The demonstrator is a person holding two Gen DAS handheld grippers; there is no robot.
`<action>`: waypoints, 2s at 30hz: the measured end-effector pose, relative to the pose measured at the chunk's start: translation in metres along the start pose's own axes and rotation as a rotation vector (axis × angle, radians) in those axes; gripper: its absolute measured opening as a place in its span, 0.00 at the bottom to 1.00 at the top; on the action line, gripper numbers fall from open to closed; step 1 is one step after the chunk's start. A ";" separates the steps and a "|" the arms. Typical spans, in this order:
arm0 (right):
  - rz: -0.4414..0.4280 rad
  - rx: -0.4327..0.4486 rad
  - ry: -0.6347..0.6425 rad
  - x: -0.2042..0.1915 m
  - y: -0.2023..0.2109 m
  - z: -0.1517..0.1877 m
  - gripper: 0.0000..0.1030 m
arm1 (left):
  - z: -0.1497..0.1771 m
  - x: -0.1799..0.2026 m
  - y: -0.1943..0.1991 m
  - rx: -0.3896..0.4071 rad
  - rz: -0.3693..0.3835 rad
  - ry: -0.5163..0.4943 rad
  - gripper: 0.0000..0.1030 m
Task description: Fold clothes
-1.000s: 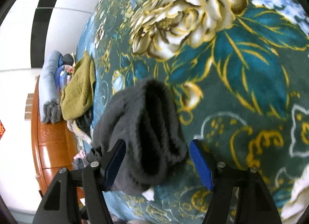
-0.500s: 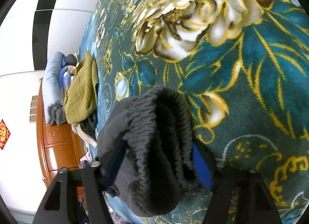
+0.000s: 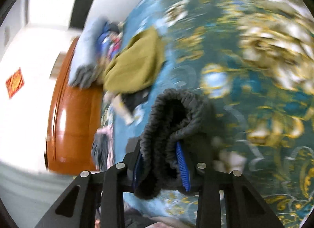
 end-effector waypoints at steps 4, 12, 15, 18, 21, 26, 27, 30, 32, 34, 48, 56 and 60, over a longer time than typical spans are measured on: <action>-0.016 -0.112 0.112 -0.047 -0.048 0.014 0.34 | -0.001 -0.002 0.000 0.002 0.001 0.004 0.61; -0.009 -0.232 0.191 -0.074 -0.113 0.030 0.36 | -0.004 -0.009 0.003 0.009 -0.021 0.011 0.61; -0.028 -0.198 0.178 -0.069 -0.104 0.020 0.36 | -0.008 -0.003 0.003 0.024 -0.057 -0.023 0.61; 0.049 -0.189 0.211 -0.061 -0.097 0.012 0.37 | -0.013 0.022 0.000 0.039 -0.116 -0.140 0.61; 0.059 -0.197 0.196 -0.054 -0.095 0.008 0.36 | -0.013 0.063 -0.018 0.015 -0.184 -0.333 0.61; 0.089 -0.156 0.221 -0.057 -0.087 -0.011 0.36 | 0.003 0.124 -0.068 -0.082 -0.269 -0.630 0.61; 0.093 -0.143 0.224 -0.059 -0.084 -0.016 0.36 | 0.004 0.129 -0.075 -0.091 -0.283 -0.658 0.61; 0.123 -0.130 0.251 -0.068 -0.083 -0.027 0.40 | 0.006 0.134 -0.100 -0.116 -0.355 -0.727 0.61; 0.151 -0.136 0.278 -0.075 -0.088 -0.033 0.40 | 0.003 0.131 -0.112 -0.127 -0.399 -0.746 0.61; 0.190 -0.150 0.306 -0.077 -0.096 -0.037 0.41 | 0.002 0.127 -0.114 -0.126 -0.396 -0.739 0.61; 0.200 -0.210 0.286 -0.068 -0.111 -0.049 0.13 | 0.002 0.118 -0.129 -0.141 -0.315 -0.700 0.24; 0.193 -0.218 0.289 -0.072 -0.112 -0.046 0.12 | 0.002 0.114 -0.118 -0.106 -0.275 -0.636 0.13; 0.192 -0.224 0.289 -0.073 -0.113 -0.042 0.12 | 0.009 0.119 -0.110 -0.143 -0.230 -0.604 0.13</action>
Point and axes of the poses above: each gripper's, at about its wrist camera, not at the fingertips, and y roughly against the way its jaws point, x to its right, z to its underside, the point moved 4 cm from there along -y, roughly the way its jaws point
